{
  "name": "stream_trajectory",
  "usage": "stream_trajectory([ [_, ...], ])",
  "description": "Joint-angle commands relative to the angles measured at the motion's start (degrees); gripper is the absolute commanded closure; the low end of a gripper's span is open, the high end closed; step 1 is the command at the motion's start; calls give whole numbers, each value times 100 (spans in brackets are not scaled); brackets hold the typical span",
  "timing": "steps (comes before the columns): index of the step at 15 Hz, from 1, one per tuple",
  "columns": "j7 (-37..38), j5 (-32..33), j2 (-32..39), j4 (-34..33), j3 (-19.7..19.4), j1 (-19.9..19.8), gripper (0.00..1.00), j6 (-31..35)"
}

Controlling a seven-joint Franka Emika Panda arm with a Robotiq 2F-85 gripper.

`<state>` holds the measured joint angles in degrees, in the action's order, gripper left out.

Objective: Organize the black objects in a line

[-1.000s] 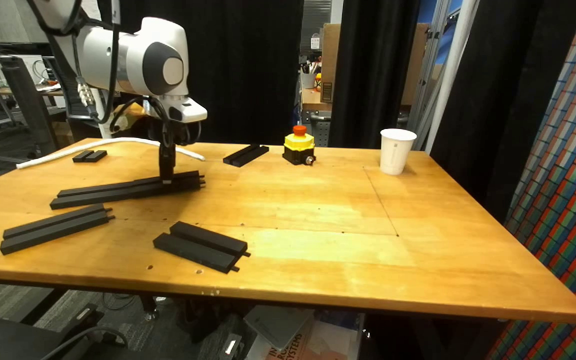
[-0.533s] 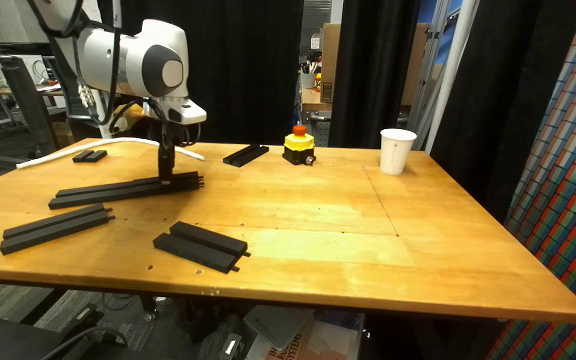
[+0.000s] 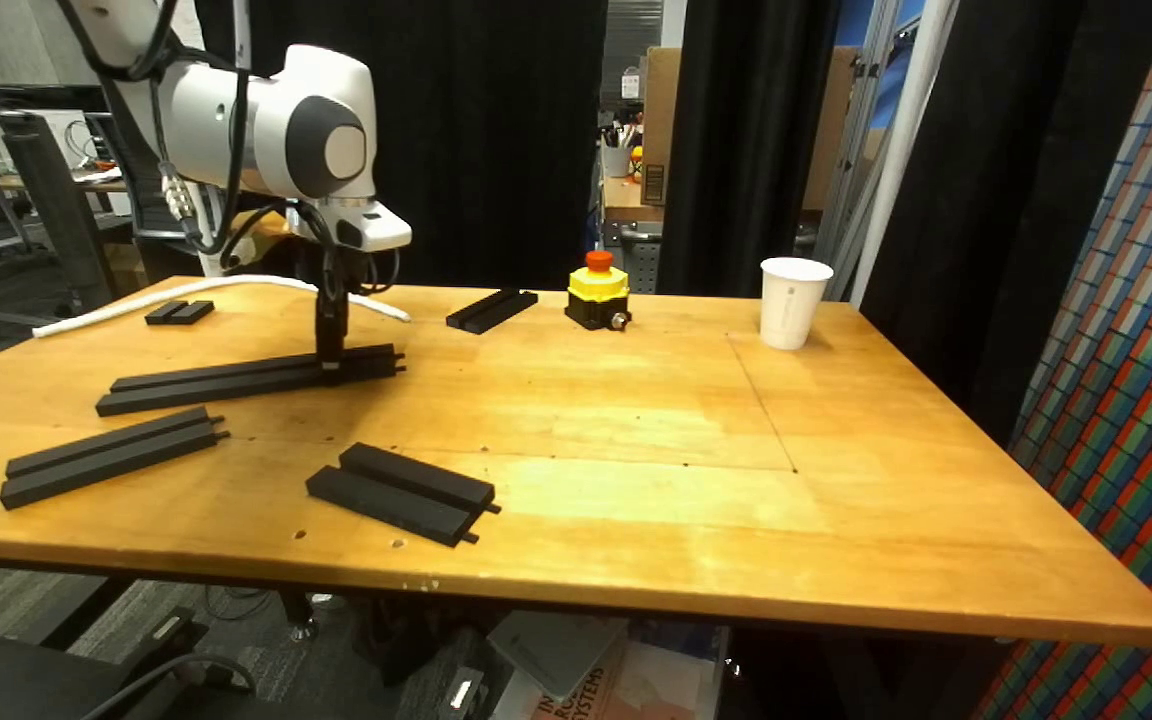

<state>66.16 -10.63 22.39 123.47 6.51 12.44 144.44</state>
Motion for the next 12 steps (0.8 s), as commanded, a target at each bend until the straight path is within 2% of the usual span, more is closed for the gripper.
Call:
stream_trajectory([
  [1,-147,-241,130,-157,57,-7,47,4],
  [2,-146,-236,90,-145,65,6,7,-16],
  [3,-118,-216,59,-136,60,25,7,-28],
  [5,-13,-52,-129,-59,21,127,0,-62],
  [8,72,155,-444,-9,-3,284,0,-158],
  [12,-175,477,-1213,263,202,472,0,-546],
])
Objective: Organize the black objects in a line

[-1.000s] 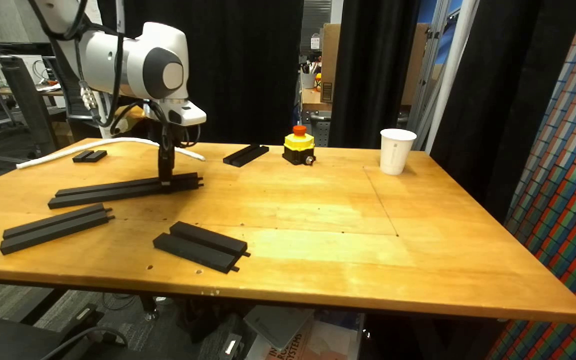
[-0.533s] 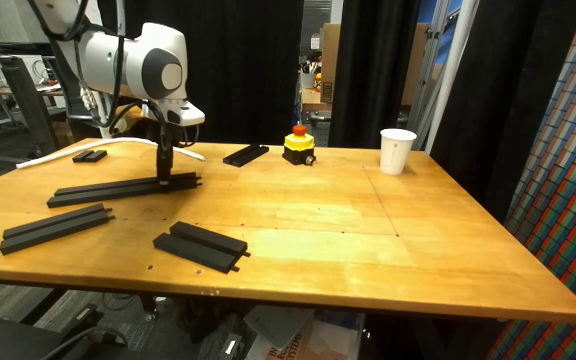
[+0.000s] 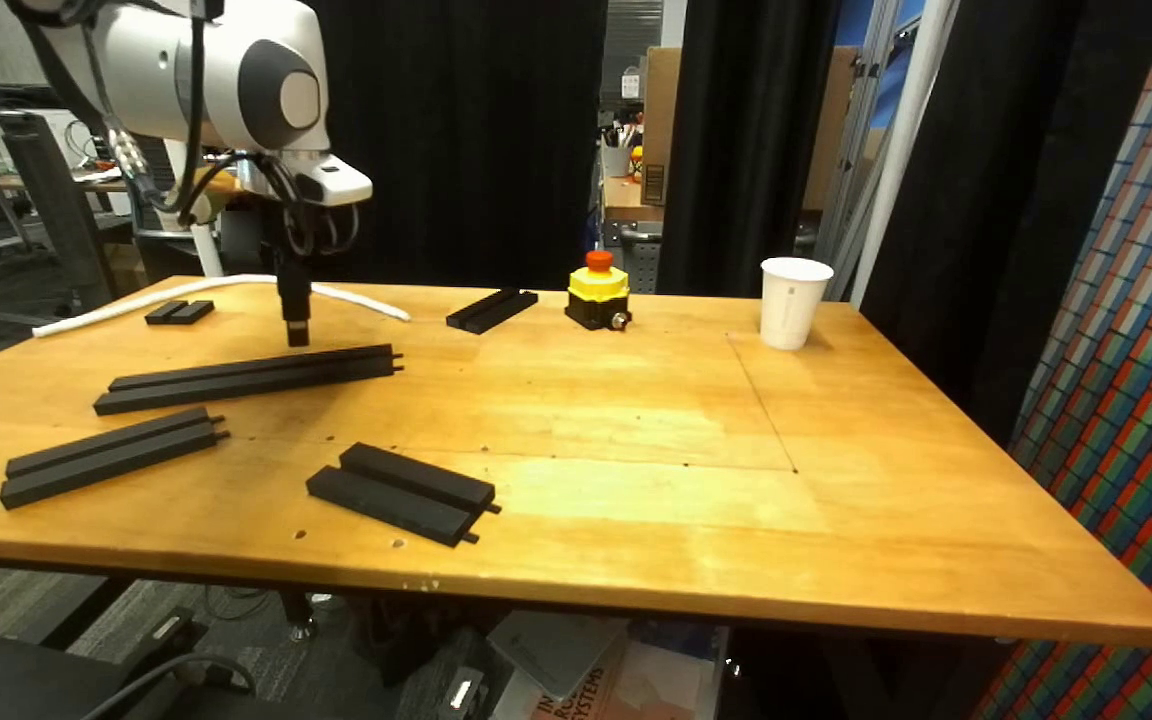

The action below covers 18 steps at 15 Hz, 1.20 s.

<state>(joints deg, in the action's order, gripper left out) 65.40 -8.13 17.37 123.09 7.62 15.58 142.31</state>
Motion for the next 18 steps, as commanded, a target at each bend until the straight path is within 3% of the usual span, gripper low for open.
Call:
stream_trajectory([
  [1,-87,297,-898,389,152,200,0,-413],
  [7,-182,-96,-1585,1107,669,282,0,-399],
  [13,-343,-888,-1571,1638,1017,346,0,-280],
  [18,-221,-1186,-1472,1935,1096,362,0,-257],
])
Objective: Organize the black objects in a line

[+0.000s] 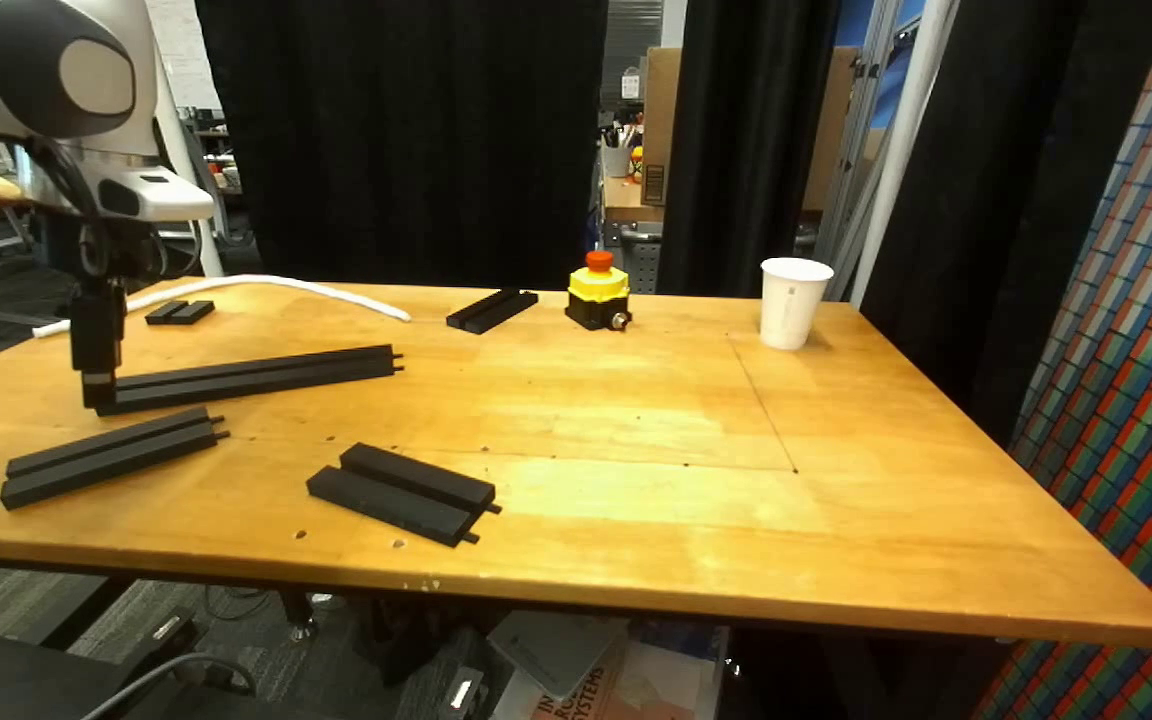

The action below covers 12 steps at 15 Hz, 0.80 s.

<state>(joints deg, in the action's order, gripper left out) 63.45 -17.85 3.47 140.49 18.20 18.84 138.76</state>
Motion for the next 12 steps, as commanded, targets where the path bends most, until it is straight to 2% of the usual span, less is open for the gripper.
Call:
stream_trajectory([
  [1,-18,-216,-56,237,37,33,0,125],
  [12,-208,-182,631,332,-21,19,0,1100],
])
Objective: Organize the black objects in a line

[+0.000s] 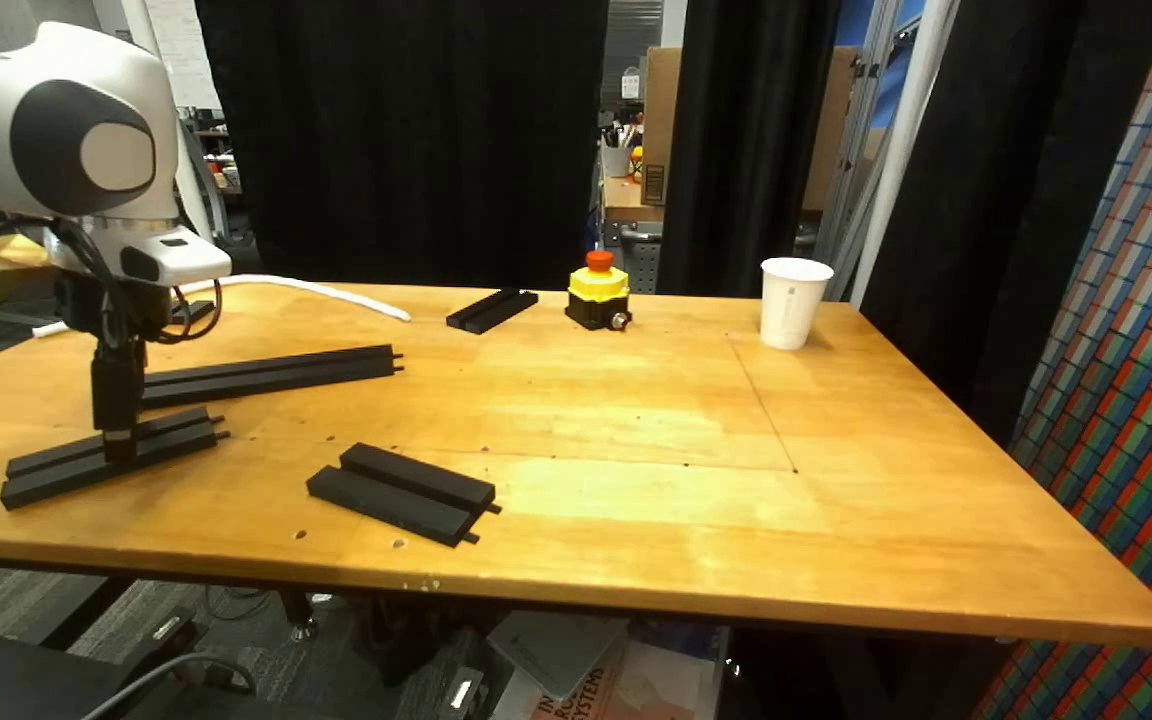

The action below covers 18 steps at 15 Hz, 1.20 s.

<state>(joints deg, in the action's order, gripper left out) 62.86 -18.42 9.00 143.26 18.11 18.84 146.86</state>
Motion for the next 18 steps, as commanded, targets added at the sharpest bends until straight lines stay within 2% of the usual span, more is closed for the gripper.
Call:
stream_trajectory([
  [1,-142,-127,118,63,-16,21,0,342],
  [5,-137,-159,192,80,-17,15,0,424],
  [6,-161,-156,181,90,-16,12,5,464],
  [7,-162,-148,178,93,-17,14,25,499],
  [9,-181,-125,168,92,-22,12,30,528],
  [12,-214,-121,102,91,-27,-3,52,509],
  [13,-229,-142,55,104,-26,-12,55,498],
  [18,-173,-174,-361,313,-149,-135,55,293],
])
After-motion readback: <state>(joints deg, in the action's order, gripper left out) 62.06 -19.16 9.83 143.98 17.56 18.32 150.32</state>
